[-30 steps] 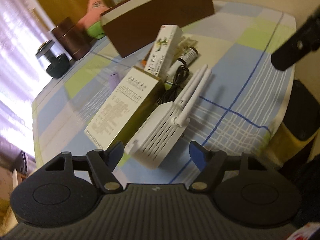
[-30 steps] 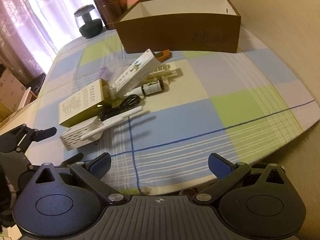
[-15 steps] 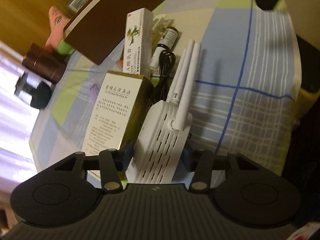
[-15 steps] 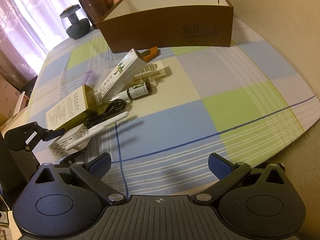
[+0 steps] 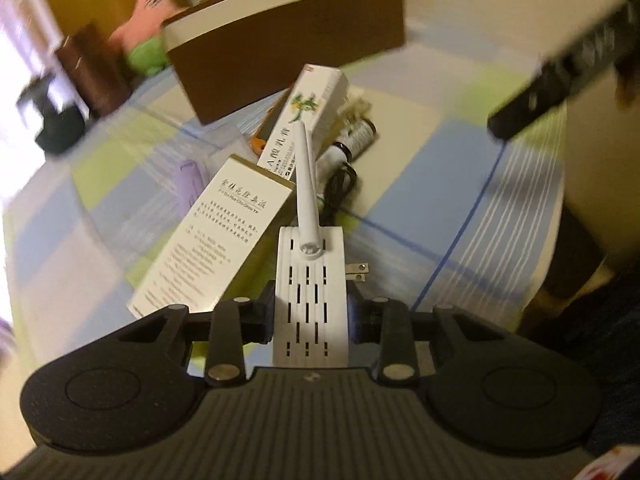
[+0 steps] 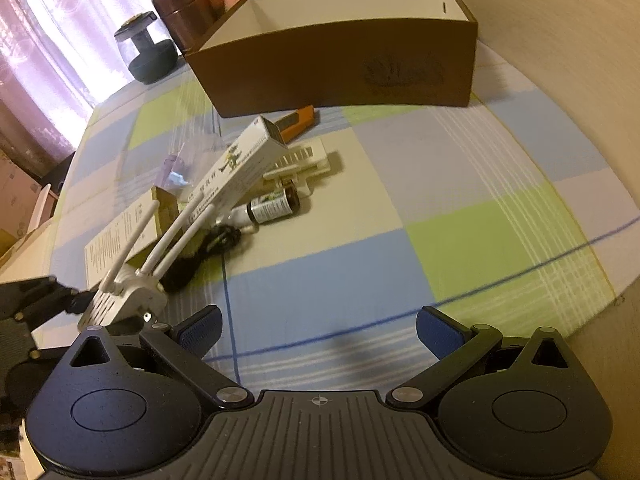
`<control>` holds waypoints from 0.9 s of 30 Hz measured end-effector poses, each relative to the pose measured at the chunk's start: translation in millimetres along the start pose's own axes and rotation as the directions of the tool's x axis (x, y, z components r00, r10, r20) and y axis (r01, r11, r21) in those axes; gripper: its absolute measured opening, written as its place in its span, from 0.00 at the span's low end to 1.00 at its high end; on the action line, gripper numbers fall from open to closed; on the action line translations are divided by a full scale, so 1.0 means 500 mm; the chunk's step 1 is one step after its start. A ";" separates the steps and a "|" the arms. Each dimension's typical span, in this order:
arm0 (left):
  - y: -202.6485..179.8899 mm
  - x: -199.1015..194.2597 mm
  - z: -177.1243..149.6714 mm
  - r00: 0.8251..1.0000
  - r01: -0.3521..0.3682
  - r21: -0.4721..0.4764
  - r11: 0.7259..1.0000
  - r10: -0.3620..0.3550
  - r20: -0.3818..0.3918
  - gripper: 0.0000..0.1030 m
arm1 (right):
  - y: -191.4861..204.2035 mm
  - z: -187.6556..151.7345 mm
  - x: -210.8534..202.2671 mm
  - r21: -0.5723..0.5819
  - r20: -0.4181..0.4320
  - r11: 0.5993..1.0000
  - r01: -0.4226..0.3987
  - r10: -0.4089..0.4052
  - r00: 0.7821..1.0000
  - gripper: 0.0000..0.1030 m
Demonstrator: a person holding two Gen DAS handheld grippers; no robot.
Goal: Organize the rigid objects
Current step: 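Grasp the white Wi-Fi repeater with the left tool and lift it, then grasp the black USB cable with the right tool while the left tool holds the repeater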
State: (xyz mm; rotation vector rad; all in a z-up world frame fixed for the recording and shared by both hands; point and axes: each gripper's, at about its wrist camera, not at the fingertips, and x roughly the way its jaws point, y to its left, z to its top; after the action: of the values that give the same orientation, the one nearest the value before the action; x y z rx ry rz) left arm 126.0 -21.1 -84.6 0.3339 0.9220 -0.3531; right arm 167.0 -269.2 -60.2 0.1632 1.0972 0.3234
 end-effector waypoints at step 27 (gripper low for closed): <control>0.003 -0.019 -0.005 0.996 -0.066 -0.217 0.974 0.052 -0.069 0.28 | 0.056 0.053 0.091 -0.168 -0.105 0.965 -0.199 0.183 0.978 0.98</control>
State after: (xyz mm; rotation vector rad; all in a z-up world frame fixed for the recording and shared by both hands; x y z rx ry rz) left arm 119.6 -17.2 -78.1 0.1702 1.0006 -0.1843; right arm 204.6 -226.8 -78.9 0.0961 1.1361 0.6048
